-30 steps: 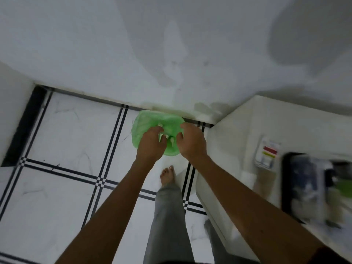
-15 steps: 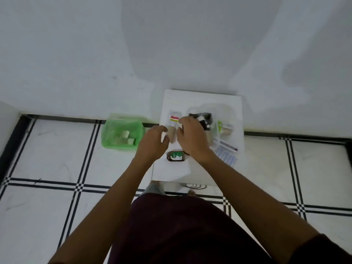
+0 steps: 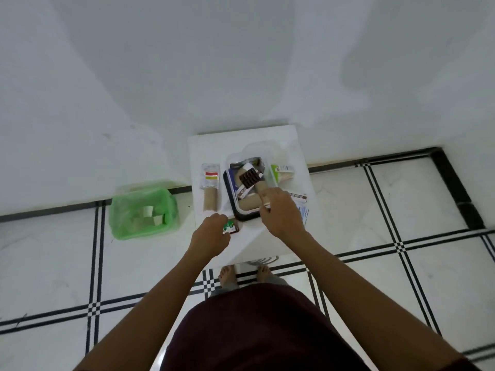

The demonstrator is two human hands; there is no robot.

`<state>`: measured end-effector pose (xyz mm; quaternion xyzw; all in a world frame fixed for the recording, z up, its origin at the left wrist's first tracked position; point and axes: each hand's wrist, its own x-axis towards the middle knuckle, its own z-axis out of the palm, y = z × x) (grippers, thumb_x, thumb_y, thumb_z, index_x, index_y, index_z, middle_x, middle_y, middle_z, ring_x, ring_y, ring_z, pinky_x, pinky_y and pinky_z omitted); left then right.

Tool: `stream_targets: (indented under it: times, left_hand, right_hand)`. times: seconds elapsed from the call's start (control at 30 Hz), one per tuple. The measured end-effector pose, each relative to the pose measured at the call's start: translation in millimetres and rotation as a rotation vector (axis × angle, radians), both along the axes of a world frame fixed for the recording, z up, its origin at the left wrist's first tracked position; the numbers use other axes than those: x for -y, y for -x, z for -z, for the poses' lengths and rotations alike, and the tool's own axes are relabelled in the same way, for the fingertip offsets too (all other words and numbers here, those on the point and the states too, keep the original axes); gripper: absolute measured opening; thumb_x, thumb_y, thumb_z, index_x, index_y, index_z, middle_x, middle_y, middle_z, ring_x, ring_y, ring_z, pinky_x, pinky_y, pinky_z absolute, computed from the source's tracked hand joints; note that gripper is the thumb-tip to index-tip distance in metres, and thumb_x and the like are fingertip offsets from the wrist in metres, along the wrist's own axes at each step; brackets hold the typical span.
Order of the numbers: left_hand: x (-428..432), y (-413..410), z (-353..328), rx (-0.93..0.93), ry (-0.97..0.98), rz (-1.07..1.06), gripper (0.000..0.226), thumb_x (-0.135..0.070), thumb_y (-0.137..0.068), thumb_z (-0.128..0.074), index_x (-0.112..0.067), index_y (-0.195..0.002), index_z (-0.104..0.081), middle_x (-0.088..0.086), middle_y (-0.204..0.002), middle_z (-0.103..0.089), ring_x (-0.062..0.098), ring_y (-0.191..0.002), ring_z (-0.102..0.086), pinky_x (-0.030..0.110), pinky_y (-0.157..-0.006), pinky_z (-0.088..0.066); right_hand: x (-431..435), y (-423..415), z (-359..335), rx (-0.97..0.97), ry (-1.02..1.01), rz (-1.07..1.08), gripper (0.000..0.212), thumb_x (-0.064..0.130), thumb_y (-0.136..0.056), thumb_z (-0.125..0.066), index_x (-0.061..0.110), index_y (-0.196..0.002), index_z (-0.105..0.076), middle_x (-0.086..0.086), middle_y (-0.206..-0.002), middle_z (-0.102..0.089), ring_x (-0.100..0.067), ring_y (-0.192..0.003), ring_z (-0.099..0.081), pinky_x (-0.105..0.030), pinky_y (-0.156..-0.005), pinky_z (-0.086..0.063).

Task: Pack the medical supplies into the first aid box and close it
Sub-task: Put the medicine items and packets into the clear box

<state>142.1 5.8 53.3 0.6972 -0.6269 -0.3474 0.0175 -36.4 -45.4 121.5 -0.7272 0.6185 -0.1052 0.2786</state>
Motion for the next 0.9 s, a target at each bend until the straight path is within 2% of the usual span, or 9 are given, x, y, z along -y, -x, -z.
stream_targets:
  times: [0.27,0.4,0.53,0.7,0.8,0.9]
  left_hand:
    - [10,0,32,0.082,-0.031,0.086,0.045,-0.02,-0.082,-0.06,-0.01,-0.124,-0.047,0.007,-0.126,-0.05,0.025,-0.115,-0.046,0.037,-0.082,-0.047]
    - [27,10,58,0.164,-0.054,0.095,0.039,-0.018,-0.077,-0.064,-0.009,-0.114,-0.053,0.009,-0.113,-0.056,0.028,-0.104,-0.053,0.038,-0.075,-0.048]
    - [27,23,70,0.267,-0.065,0.15,0.039,-0.03,-0.058,-0.083,-0.011,-0.084,-0.062,0.006,-0.082,-0.061,0.025,-0.071,-0.062,0.033,-0.054,-0.049]
    - [29,19,59,0.207,-0.029,0.014,0.031,-0.029,-0.074,-0.068,-0.009,-0.096,-0.06,0.008,-0.097,-0.06,0.027,-0.09,-0.058,0.036,-0.068,-0.049]
    - [25,11,45,0.162,-0.047,-0.065,0.036,-0.032,-0.076,-0.065,-0.013,-0.105,-0.058,0.004,-0.103,-0.059,0.023,-0.095,-0.056,0.032,-0.07,-0.047]
    - [23,1,25,0.131,-0.006,-0.177,0.043,-0.035,-0.076,-0.068,-0.015,-0.112,-0.058,0.004,-0.108,-0.06,0.022,-0.098,-0.055,0.035,-0.072,-0.053]
  right_hand:
    - [31,2,10,0.01,-0.013,0.032,0.029,0.007,-0.085,-0.057,0.007,-0.114,-0.056,-0.016,-0.113,-0.058,-0.031,-0.105,-0.052,-0.038,-0.079,-0.047]
    - [67,11,37,0.009,-0.078,-0.03,0.028,0.006,-0.085,-0.057,0.004,-0.113,-0.058,-0.016,-0.116,-0.059,-0.031,-0.108,-0.053,-0.04,-0.085,-0.048]
    - [91,17,47,0.058,-0.062,-0.063,0.03,0.004,-0.084,-0.053,0.004,-0.114,-0.058,-0.016,-0.115,-0.06,-0.029,-0.108,-0.053,-0.038,-0.087,-0.047]
    - [115,30,48,0.118,0.062,0.07,0.037,-0.006,-0.078,-0.05,0.005,-0.112,-0.059,-0.014,-0.115,-0.061,-0.028,-0.108,-0.054,-0.039,-0.085,-0.051]
    - [134,44,57,0.02,0.023,0.068,0.047,-0.01,-0.077,-0.052,0.006,-0.12,-0.055,-0.012,-0.126,-0.056,-0.028,-0.116,-0.05,-0.037,-0.085,-0.048]
    - [154,56,73,-0.136,-0.089,-0.082,0.054,-0.008,-0.074,-0.059,0.006,-0.125,-0.05,-0.013,-0.131,-0.052,-0.03,-0.119,-0.048,-0.037,-0.088,-0.046]
